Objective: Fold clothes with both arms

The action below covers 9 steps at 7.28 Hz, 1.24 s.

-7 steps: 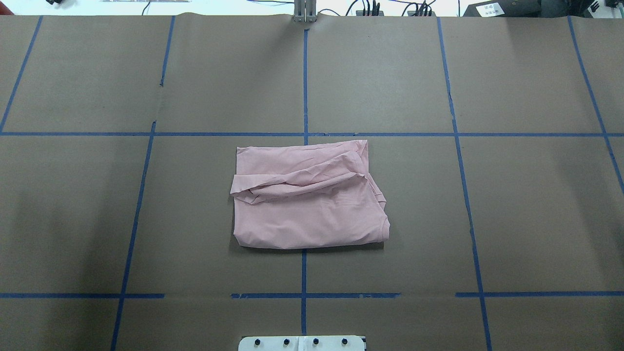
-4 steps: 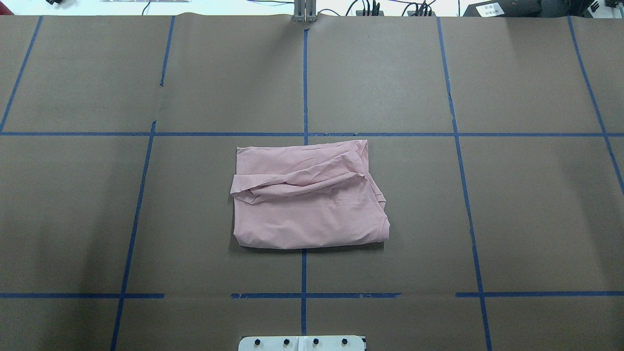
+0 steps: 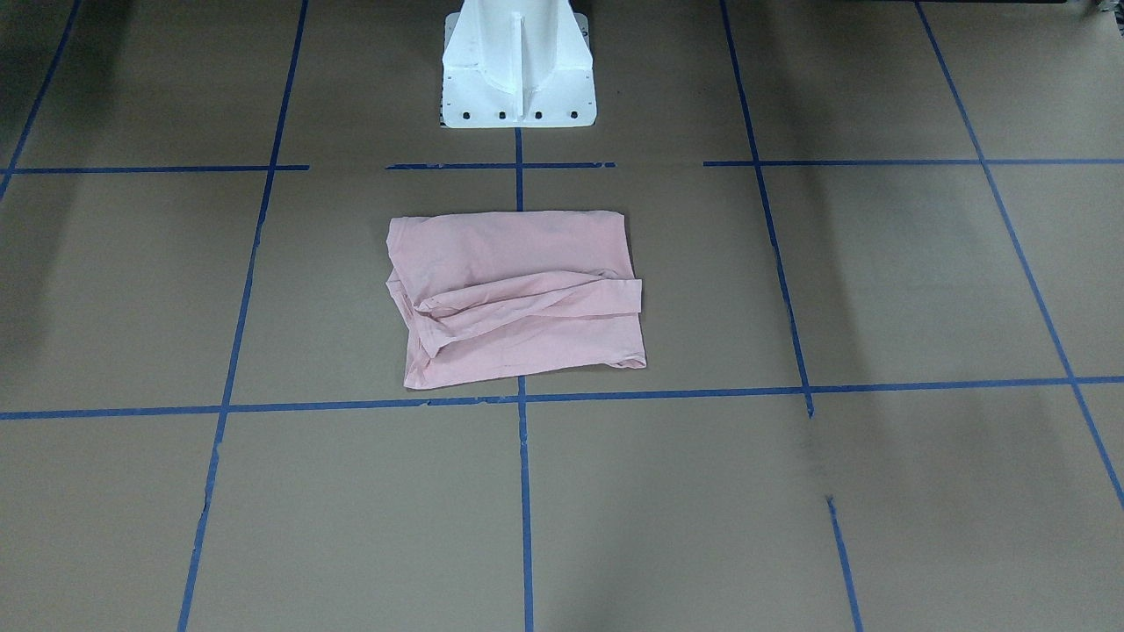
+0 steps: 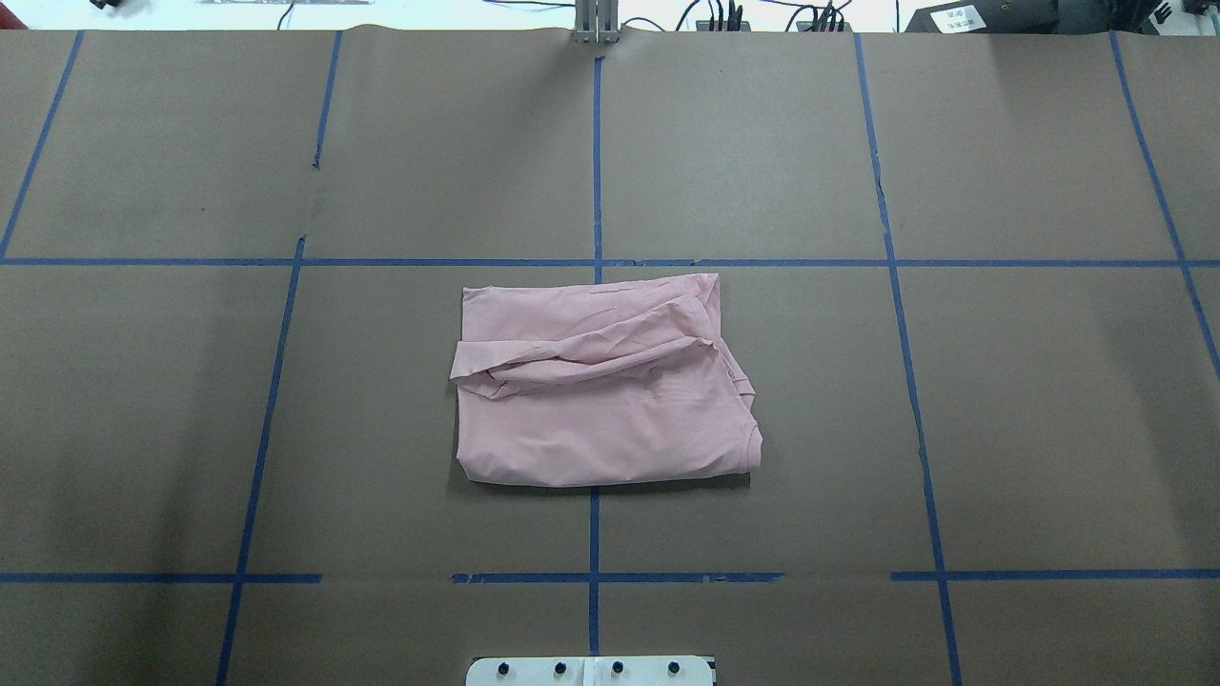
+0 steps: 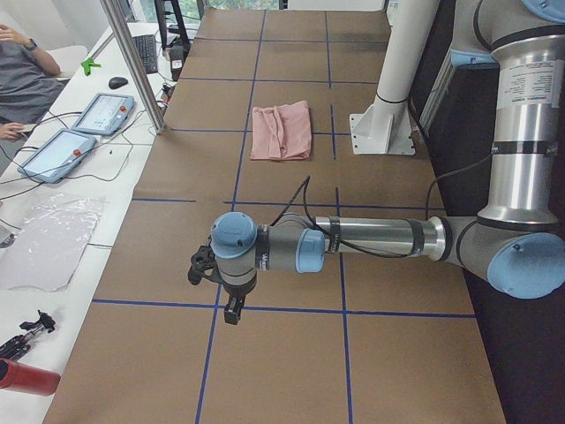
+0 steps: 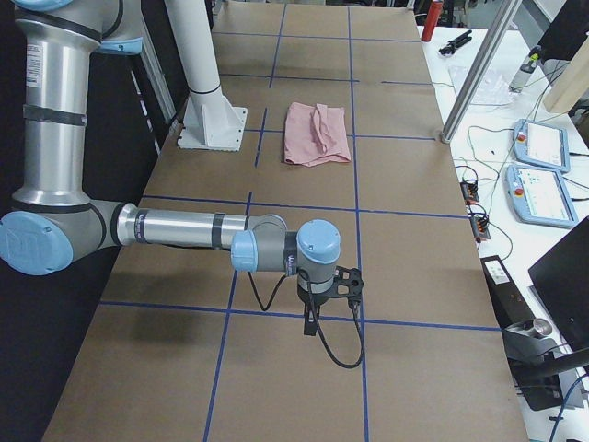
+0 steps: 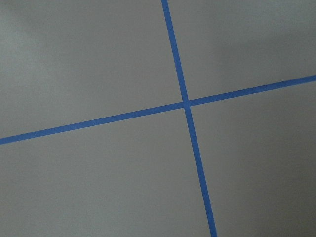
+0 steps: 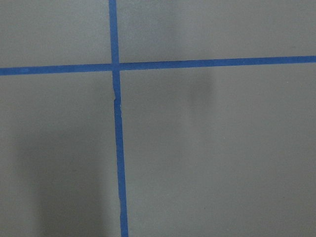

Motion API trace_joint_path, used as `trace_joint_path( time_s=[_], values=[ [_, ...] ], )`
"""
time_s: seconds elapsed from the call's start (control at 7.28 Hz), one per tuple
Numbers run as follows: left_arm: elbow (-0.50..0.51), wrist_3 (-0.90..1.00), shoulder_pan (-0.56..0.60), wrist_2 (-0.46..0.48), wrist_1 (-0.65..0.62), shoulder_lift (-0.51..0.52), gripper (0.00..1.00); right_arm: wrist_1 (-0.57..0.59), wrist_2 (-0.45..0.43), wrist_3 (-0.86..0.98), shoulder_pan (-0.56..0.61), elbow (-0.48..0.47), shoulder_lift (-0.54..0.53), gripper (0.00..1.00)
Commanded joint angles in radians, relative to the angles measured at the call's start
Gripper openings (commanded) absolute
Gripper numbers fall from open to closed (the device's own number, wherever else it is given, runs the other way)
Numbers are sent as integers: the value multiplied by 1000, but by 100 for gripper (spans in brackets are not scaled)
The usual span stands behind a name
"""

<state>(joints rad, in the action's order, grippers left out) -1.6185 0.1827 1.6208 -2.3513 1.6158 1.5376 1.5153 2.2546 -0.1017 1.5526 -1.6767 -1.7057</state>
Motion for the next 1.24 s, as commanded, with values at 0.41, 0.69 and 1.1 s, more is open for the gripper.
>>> trace_joint_path(
  time_s=[0.41, 0.69, 1.1],
  values=[
    [-18, 4, -7, 3, 9, -24, 100, -4, 0, 0, 0, 5, -5, 100],
    [-17, 6, -7, 4, 7, -25, 100, -6, 20, 2, 0, 3, -3, 100],
    [-18, 6, -7, 4, 9, -25, 100, -6, 22, 2, -2, 2, -3, 100]
  ],
)
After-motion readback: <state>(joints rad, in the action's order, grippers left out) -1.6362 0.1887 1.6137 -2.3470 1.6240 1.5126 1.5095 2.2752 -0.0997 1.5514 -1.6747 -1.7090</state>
